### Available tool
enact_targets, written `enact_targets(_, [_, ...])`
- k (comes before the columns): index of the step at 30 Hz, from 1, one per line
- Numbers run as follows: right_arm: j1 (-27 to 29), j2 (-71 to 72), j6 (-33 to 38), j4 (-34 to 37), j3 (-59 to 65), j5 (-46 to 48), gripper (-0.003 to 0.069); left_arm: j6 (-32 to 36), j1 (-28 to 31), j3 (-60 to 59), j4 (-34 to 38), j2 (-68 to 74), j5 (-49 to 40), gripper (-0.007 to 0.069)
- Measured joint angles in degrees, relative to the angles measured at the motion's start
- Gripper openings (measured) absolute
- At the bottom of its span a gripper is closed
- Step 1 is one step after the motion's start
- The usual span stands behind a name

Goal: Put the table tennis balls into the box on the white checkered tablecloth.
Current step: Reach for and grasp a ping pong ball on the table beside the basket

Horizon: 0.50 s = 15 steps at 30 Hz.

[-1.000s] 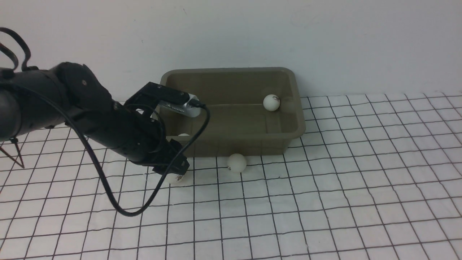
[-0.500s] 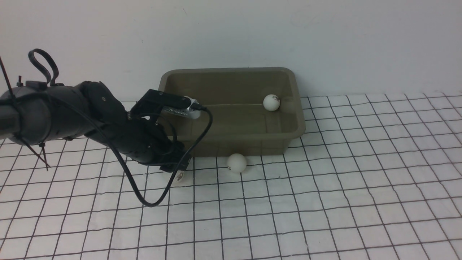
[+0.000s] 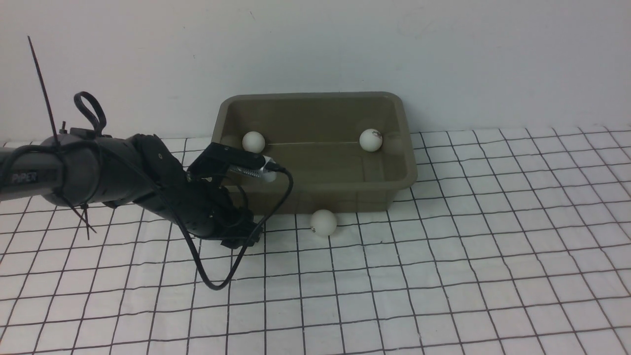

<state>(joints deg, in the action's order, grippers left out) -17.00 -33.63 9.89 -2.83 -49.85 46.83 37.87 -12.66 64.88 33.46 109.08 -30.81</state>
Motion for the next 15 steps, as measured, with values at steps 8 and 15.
enact_targets(8, [0.0, 0.0, 0.0, 0.0, 0.0, -1.2, -0.0016, 0.7, 0.0, 0.0, 0.5, -6.6, -10.4, 0.0352])
enact_targets(15, [0.0, 0.0, 0.0, 0.0, 0.0, -2.7, -0.0016, 10.0, 0.0, 0.6, 7.3, -13.0, -11.5, 0.0352])
